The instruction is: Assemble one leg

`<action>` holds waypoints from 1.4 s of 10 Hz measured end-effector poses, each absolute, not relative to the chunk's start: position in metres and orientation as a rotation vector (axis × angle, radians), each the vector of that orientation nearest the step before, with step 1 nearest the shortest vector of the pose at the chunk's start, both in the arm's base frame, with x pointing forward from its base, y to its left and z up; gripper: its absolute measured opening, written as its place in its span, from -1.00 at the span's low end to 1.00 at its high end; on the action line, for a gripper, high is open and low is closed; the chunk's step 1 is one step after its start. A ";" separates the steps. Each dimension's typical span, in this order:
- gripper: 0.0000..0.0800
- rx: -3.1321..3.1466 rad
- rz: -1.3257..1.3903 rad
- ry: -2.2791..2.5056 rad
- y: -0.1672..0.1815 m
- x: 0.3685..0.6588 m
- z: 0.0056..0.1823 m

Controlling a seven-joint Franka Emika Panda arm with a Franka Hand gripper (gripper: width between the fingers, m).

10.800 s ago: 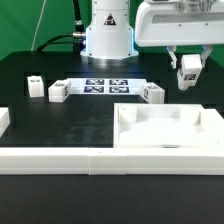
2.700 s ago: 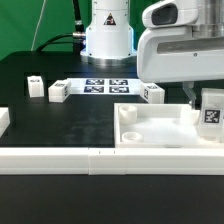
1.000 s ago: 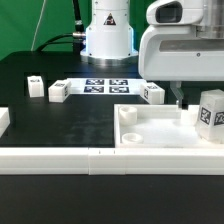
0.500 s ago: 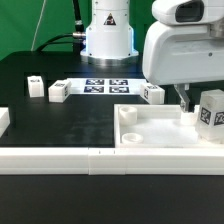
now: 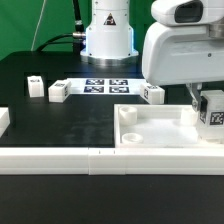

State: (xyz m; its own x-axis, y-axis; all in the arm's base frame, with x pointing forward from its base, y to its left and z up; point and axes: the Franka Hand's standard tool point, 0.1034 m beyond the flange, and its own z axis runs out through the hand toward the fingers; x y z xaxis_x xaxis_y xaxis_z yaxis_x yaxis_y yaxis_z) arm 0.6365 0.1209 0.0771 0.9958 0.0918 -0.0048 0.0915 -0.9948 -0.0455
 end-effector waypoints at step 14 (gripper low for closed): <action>-0.27 -2.367 0.092 1.922 0.116 0.636 0.075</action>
Offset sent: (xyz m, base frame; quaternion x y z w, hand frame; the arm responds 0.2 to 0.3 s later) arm -0.0102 -0.0050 0.0018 -0.0051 -0.0059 0.3420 0.9397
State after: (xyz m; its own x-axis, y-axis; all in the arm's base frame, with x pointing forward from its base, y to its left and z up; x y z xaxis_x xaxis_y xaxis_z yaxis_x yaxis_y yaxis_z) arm 0.6361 0.1163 0.0747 0.2060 -0.9730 -0.1037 -0.9785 -0.2036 -0.0327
